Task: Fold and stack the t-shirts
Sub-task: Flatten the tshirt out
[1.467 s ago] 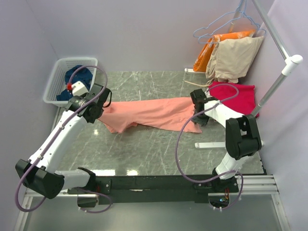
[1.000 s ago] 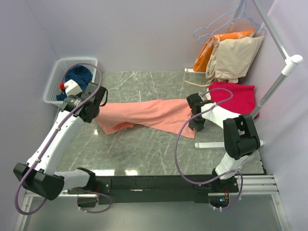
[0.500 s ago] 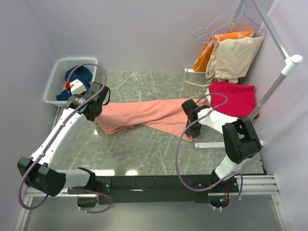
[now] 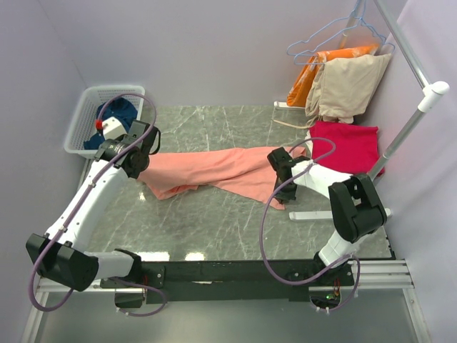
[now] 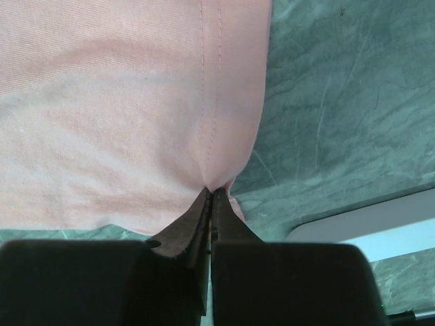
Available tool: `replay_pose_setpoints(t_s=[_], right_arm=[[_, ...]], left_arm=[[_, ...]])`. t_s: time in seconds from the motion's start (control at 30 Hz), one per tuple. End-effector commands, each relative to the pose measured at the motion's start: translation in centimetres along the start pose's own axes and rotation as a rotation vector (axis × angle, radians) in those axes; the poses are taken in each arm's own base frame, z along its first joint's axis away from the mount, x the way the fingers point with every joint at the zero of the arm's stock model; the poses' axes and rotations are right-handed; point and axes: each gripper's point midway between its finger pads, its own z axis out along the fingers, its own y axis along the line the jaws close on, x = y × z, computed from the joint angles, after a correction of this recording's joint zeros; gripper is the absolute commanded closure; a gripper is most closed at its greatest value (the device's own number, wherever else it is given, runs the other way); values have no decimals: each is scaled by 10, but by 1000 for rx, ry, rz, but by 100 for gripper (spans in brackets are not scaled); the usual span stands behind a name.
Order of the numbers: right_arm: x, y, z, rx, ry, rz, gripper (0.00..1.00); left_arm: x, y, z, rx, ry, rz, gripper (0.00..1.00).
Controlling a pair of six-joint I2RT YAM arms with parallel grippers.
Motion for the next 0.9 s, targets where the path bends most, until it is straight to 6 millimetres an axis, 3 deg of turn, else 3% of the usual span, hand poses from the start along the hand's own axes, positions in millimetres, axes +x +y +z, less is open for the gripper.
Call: replay_pose_setpoints(t_s=[0.0,0.13,0.2,0.33,0.37,0.5,0.67,0.87], right_arm=[[5,-8,-8,39,-11,-5,100],[-15,-13,-39,42,-108,15,100],[-37,-12,-69,15,-201,38,100],[-71,-24,-134,-5,-359,80,100],[-87,-22,-165,-50,-434,108,100],[-122,-41,-240,-96,-624,167,100],[-151,-60,-337,-222,-875,234,100],[-154,-82,-415,-337,-1081,252,100]], left_arm=[[-15,3,-8,23,-37,-25,99],[-26,6,-13,27,-62,-33,99],[-36,8,-17,30,-85,-46,99],[-69,9,-34,61,-149,-89,99],[-77,9,-38,69,-166,-107,99],[-119,8,-59,119,-251,-172,99],[-182,10,-101,211,-393,-262,99],[-247,20,-172,405,-575,-366,99]])
